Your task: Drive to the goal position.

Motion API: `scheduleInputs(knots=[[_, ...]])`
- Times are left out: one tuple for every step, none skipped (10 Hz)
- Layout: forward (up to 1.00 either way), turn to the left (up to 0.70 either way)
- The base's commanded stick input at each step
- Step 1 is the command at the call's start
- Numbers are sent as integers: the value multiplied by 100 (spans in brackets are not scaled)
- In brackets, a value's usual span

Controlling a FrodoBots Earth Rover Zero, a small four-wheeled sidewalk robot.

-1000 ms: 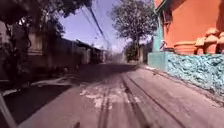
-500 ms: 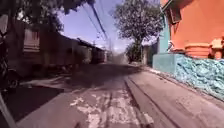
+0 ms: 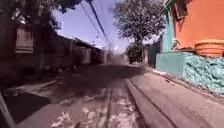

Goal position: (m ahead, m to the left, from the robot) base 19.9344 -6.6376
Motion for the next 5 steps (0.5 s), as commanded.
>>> scheduleInputs(knots=[[100, 0], [100, 0], [100, 0], [100, 0], [100, 0]])
